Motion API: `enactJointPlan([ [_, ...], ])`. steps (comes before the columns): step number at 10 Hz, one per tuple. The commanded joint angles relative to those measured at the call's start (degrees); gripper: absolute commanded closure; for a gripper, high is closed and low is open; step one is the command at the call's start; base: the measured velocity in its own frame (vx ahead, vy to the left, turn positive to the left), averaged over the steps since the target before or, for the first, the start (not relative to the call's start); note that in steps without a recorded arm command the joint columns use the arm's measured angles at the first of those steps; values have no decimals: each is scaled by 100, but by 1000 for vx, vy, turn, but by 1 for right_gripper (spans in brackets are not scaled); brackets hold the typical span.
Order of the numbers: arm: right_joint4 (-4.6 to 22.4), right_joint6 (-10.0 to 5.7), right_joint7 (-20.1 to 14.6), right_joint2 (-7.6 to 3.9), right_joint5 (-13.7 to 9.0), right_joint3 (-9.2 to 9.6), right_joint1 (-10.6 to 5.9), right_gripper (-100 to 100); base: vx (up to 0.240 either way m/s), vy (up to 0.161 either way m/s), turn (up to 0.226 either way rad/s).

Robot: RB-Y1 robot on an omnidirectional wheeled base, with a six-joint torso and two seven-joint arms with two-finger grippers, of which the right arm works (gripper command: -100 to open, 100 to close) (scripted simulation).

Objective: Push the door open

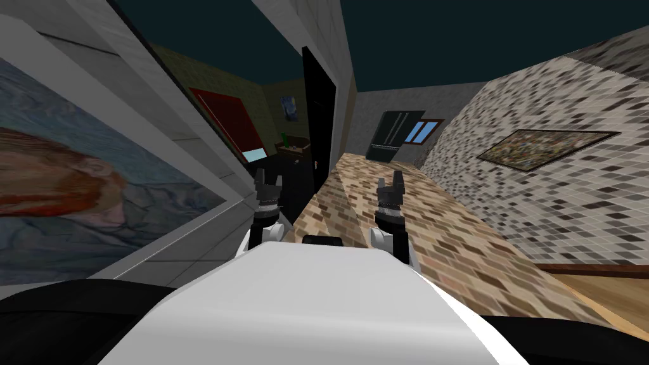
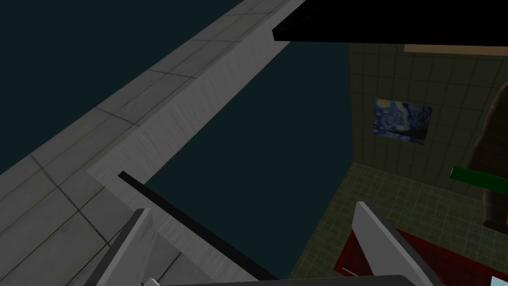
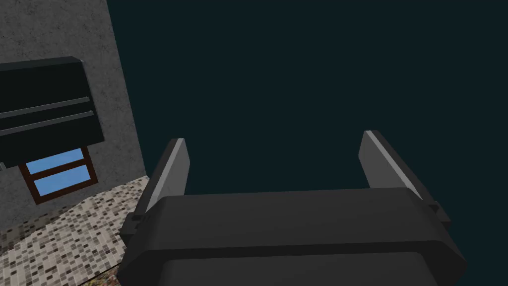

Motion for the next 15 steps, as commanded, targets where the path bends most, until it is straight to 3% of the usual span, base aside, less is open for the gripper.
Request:
enactJointPlan([
  [1,176,-47,-26,-66,-10,136,-71,-100,174,16,22],
  [8,904,-239,-131,-255,-50,697,-365,-100,170,-23,16],
  [15,1811,-479,-263,-403,-100,1398,-731,-100,180,-16,17],
])
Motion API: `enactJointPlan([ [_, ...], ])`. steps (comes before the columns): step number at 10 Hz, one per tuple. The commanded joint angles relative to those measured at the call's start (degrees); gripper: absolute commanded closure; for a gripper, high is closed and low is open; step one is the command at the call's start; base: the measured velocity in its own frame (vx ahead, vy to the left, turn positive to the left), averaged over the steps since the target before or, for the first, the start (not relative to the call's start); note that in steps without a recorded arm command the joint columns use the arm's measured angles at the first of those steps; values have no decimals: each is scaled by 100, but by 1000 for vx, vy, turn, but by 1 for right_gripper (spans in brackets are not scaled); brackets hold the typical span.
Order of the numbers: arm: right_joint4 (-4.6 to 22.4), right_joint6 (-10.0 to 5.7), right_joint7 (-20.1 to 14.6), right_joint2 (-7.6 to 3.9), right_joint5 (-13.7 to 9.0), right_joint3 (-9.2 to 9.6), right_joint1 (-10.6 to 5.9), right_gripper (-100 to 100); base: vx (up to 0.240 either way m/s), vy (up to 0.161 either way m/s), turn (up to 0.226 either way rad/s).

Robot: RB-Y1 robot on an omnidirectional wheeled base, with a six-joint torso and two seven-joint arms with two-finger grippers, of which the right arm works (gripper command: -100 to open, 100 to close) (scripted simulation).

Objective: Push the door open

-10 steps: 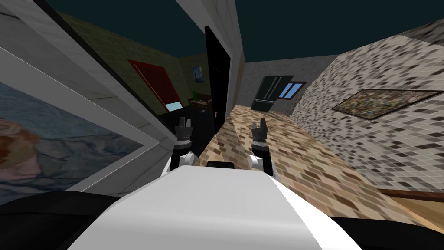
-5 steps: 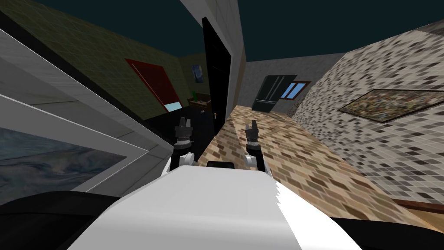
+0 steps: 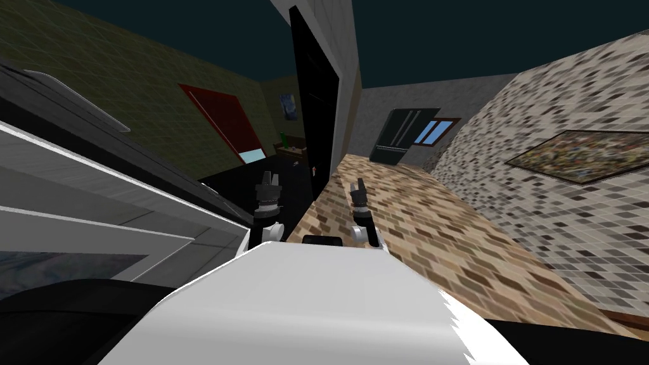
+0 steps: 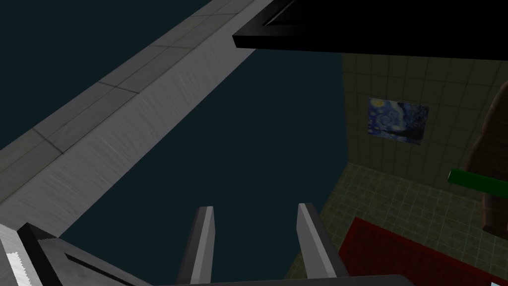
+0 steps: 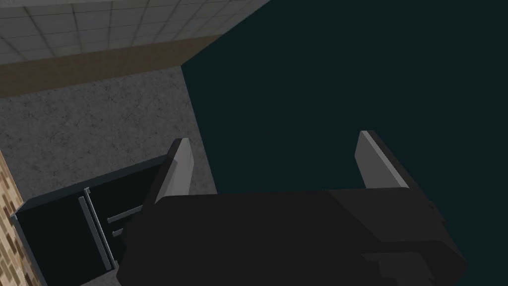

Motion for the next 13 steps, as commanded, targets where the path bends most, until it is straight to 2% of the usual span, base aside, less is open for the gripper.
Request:
enactJointPlan([
  [1,191,-31,-9,1,6,194,-85,-100,135,-35,18],
  [8,1034,-254,-131,-87,-41,844,-425,-100,145,-17,17],
  [13,1750,-443,-235,-146,-80,1397,-714,-100,152,-27,19],
])
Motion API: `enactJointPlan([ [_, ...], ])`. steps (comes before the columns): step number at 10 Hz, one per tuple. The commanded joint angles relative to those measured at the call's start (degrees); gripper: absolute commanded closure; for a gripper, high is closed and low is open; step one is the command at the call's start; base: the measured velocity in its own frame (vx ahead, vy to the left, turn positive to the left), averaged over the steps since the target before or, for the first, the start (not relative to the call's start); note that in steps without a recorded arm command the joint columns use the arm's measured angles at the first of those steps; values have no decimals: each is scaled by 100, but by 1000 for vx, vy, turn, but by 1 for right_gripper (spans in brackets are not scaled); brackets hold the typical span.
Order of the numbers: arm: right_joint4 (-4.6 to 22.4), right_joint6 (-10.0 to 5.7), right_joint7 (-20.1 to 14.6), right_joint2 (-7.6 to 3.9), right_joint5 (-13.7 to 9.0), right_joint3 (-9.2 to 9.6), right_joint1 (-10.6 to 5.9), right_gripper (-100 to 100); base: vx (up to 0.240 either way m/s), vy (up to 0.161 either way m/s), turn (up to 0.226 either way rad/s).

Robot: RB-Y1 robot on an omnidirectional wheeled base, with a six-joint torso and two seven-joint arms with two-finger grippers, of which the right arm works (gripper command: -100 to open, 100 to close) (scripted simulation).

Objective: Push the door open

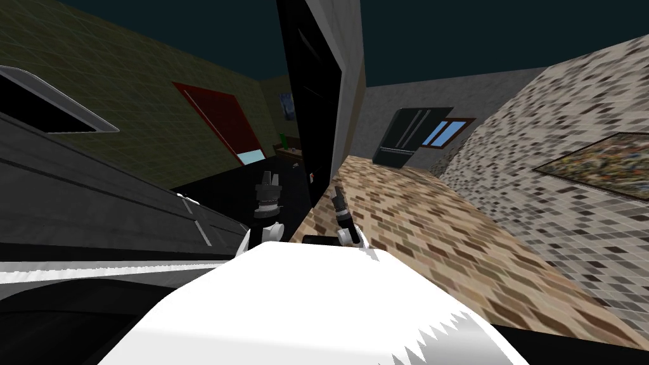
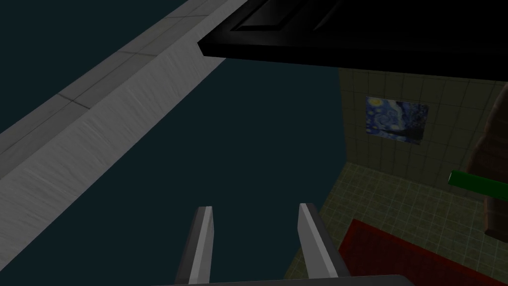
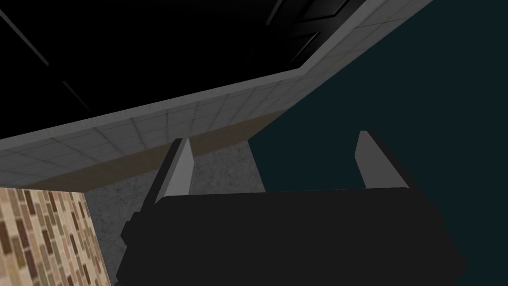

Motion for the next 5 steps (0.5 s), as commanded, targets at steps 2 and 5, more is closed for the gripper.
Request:
enactJointPlan([
  [2,355,-67,-63,-31,-25,284,-167,-100,153,-14,20],
  [5,721,-164,-116,-55,-46,567,-315,-100,129,-20,15],
])
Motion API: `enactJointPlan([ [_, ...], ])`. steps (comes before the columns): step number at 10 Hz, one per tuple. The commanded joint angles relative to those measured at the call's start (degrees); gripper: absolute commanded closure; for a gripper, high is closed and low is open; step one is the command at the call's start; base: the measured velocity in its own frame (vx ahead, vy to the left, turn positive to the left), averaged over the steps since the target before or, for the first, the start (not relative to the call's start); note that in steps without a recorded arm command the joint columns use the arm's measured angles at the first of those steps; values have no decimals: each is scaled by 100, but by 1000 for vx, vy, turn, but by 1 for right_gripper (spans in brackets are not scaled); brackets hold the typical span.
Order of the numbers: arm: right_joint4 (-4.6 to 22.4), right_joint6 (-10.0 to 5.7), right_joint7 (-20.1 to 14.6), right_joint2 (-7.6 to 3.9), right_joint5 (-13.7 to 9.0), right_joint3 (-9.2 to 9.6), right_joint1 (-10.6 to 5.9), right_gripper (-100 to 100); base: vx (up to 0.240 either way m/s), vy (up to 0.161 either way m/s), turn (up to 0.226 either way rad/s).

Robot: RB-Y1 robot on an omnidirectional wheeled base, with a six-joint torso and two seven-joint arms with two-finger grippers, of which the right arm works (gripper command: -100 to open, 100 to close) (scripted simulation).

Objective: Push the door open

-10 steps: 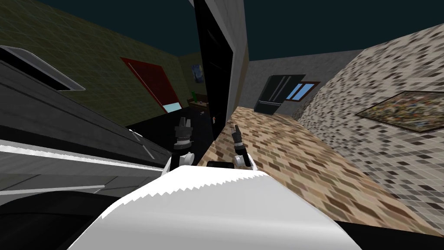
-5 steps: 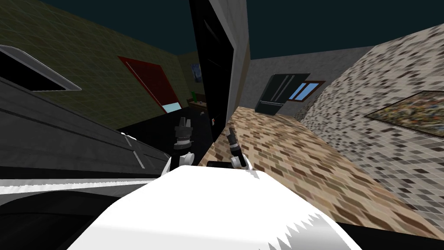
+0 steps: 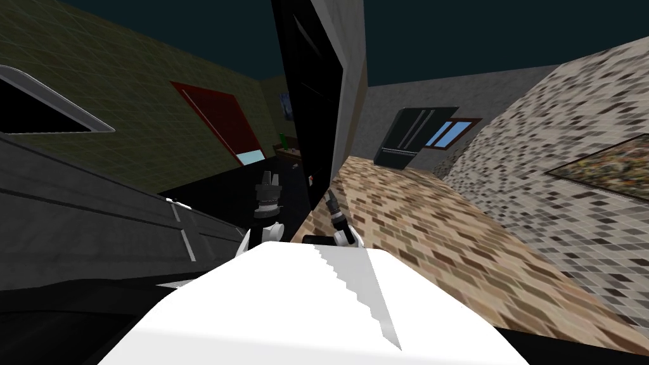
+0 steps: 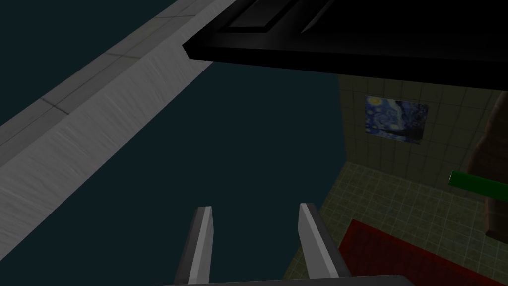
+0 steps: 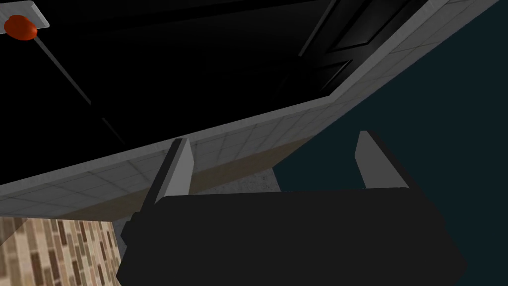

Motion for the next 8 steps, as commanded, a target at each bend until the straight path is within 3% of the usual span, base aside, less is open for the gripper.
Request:
enactJointPlan([
  [1,202,-44,-33,-5,-13,143,-98,-100,128,-42,19],
  [5,752,-190,-113,-35,-44,567,-320,-100,140,-31,17],
  [8,1020,-260,-151,-47,-59,774,-428,-100,115,-17,17],
])
